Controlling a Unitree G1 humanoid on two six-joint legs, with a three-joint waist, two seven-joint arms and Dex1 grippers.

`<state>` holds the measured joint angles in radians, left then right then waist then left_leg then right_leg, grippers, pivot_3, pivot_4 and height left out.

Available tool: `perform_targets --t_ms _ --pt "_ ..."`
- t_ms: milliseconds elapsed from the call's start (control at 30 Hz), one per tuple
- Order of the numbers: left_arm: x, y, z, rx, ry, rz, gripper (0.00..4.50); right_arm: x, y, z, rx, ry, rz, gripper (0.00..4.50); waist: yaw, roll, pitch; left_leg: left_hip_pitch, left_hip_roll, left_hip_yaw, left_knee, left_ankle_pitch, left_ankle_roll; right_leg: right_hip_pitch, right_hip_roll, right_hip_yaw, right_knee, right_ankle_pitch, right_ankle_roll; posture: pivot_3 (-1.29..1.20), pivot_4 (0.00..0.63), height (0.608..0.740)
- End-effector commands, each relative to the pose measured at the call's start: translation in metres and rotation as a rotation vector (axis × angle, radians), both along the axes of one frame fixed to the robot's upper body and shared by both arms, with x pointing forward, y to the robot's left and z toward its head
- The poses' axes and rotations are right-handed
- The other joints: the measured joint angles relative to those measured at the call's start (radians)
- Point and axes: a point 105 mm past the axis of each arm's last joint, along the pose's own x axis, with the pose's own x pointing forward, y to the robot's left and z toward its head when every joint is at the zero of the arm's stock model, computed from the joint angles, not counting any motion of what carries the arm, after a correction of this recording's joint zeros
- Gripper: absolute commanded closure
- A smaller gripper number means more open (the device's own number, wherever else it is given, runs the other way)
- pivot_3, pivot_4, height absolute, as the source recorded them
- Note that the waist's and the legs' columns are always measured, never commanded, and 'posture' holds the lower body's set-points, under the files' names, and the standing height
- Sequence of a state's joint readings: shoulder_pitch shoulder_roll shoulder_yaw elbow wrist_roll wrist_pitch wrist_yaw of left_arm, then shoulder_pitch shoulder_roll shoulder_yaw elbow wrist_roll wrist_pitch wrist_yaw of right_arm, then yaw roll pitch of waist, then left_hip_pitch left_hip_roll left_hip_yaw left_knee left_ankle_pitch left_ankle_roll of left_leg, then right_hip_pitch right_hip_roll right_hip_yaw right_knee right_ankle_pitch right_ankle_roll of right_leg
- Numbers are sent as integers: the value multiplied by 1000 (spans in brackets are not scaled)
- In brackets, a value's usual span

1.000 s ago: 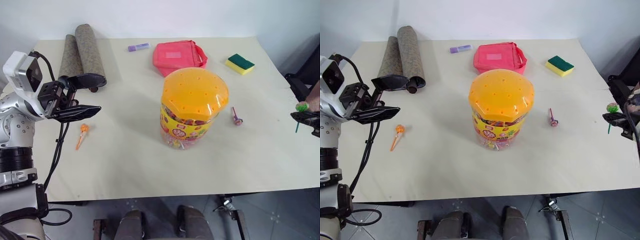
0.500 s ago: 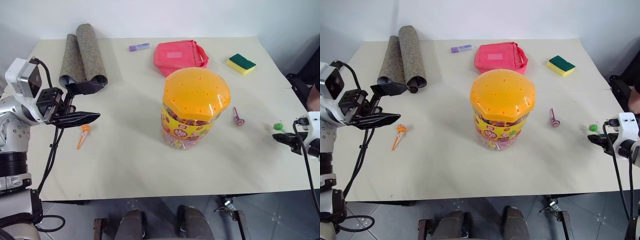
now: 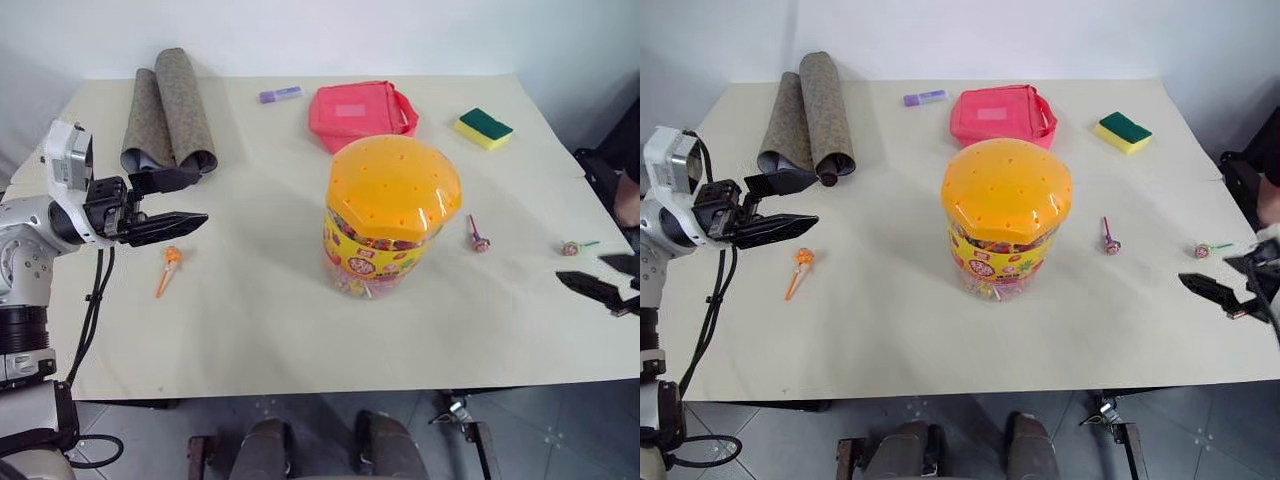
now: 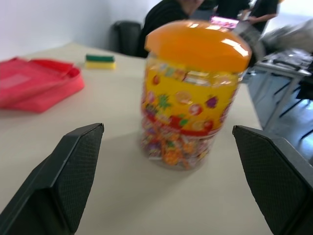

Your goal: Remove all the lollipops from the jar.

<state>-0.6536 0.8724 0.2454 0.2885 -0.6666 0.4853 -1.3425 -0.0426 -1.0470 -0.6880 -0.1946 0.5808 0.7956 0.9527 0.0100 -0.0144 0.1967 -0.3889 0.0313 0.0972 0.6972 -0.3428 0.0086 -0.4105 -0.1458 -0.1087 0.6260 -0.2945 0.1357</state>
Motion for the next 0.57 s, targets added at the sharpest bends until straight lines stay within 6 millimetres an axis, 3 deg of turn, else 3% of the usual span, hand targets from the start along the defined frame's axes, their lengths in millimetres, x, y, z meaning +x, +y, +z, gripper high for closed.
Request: perform_targets --t_ms 33,167,367,567 --pt "-4 1 -1 6 -11 -29 0 -8 31 23 -33 -95 189 21 -1 0 0 0 0 0 0 0 0 0 0 0 0 0 0 0 150 740" --pt "3 9 -12 18 13 22 0 -6 47 -2 -123 -15 366 21 5 0 0 0 -1 0 0 0 0 1 0 0 0 0 0 0 150 740" --pt "-5 24 -19 74 18 38 0 3 56 0 -127 -48 491 21 8 0 0 0 0 0 1 0 0 0 0 0 0 0 0 0 150 740" --pt "-13 30 -16 89 -101 69 0 11 59 -8 -102 -64 475 21 9 0 0 0 0 0 1 0 0 1 0 0 0 0 0 0 150 740"
